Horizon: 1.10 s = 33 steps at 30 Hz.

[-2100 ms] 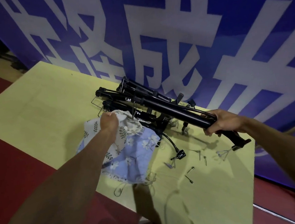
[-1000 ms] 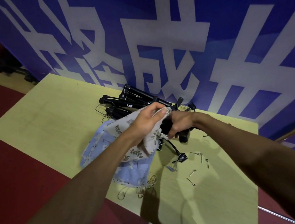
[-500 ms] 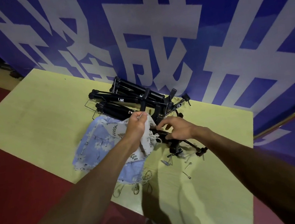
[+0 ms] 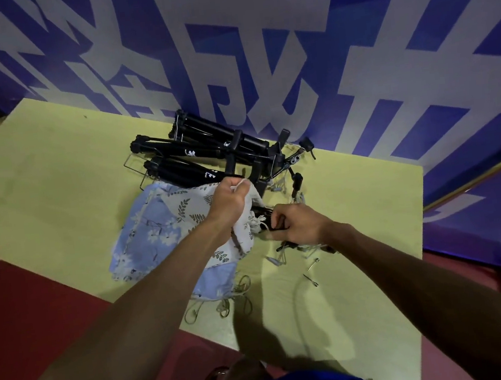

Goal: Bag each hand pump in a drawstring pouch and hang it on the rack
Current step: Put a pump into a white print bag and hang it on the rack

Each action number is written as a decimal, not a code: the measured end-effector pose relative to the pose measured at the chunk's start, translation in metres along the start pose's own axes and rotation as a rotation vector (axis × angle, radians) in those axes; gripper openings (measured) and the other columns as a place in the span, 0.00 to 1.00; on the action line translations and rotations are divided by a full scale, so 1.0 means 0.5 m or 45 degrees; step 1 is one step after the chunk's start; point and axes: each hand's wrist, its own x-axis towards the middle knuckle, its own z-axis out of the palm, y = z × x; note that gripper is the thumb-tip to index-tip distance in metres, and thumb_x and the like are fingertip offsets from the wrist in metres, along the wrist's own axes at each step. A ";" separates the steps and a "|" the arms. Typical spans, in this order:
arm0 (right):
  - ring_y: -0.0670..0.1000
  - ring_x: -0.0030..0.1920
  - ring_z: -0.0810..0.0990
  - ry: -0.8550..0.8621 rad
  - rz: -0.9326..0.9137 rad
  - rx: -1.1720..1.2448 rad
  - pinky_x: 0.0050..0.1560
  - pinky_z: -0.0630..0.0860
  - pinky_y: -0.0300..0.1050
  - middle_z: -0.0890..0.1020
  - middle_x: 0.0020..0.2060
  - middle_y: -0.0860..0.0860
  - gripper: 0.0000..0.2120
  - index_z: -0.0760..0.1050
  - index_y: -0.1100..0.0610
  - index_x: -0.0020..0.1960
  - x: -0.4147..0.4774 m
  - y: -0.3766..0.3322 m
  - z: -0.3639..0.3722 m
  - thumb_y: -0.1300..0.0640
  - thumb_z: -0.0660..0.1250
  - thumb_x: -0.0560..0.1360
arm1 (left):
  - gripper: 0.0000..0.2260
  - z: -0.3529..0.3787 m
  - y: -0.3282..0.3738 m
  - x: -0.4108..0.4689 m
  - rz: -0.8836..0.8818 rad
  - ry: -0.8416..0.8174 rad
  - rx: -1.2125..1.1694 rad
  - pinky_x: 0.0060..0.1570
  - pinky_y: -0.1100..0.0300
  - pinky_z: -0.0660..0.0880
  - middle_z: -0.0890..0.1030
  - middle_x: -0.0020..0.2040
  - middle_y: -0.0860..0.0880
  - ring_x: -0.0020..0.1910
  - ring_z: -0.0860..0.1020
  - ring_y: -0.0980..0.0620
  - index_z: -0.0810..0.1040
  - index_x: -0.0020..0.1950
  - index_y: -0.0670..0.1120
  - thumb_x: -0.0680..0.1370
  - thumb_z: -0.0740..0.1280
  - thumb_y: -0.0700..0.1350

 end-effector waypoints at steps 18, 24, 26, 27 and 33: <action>0.52 0.43 0.74 0.215 0.004 -0.050 0.47 0.73 0.49 0.76 0.40 0.49 0.12 0.76 0.54 0.45 0.025 -0.011 0.048 0.46 0.73 0.70 | 0.12 -0.008 -0.010 0.003 -0.038 -0.030 0.003 0.52 0.60 0.65 0.74 0.53 0.49 0.53 0.71 0.52 0.72 0.60 0.42 0.80 0.61 0.47; 0.55 0.40 0.77 0.111 0.136 0.526 0.45 0.72 0.46 0.81 0.40 0.59 0.10 0.78 0.61 0.35 -0.011 -0.010 0.008 0.59 0.66 0.75 | 0.07 -0.023 -0.024 0.006 0.038 -0.046 0.064 0.47 0.60 0.68 0.74 0.53 0.48 0.51 0.72 0.50 0.70 0.53 0.44 0.79 0.62 0.47; 0.54 0.39 0.79 0.193 0.204 0.712 0.41 0.75 0.41 0.82 0.37 0.61 0.12 0.76 0.64 0.33 -0.033 0.002 -0.014 0.63 0.65 0.75 | 0.08 -0.024 -0.028 0.004 0.121 -0.072 0.157 0.39 0.61 0.70 0.75 0.49 0.48 0.46 0.73 0.49 0.69 0.50 0.44 0.78 0.65 0.48; 0.50 0.37 0.80 0.238 0.245 0.710 0.39 0.75 0.37 0.82 0.34 0.58 0.12 0.76 0.64 0.32 -0.040 0.005 -0.021 0.65 0.64 0.74 | 0.09 -0.022 -0.029 0.002 0.146 -0.085 0.232 0.37 0.62 0.70 0.75 0.48 0.48 0.45 0.74 0.49 0.69 0.50 0.44 0.77 0.66 0.48; 0.55 0.36 0.77 0.571 0.375 0.176 0.38 0.72 0.45 0.77 0.31 0.56 0.15 0.73 0.60 0.32 0.005 0.021 -0.019 0.55 0.64 0.75 | 0.09 0.005 -0.041 0.003 0.181 -0.152 0.508 0.32 0.62 0.70 0.81 0.45 0.41 0.35 0.74 0.48 0.71 0.51 0.43 0.77 0.66 0.47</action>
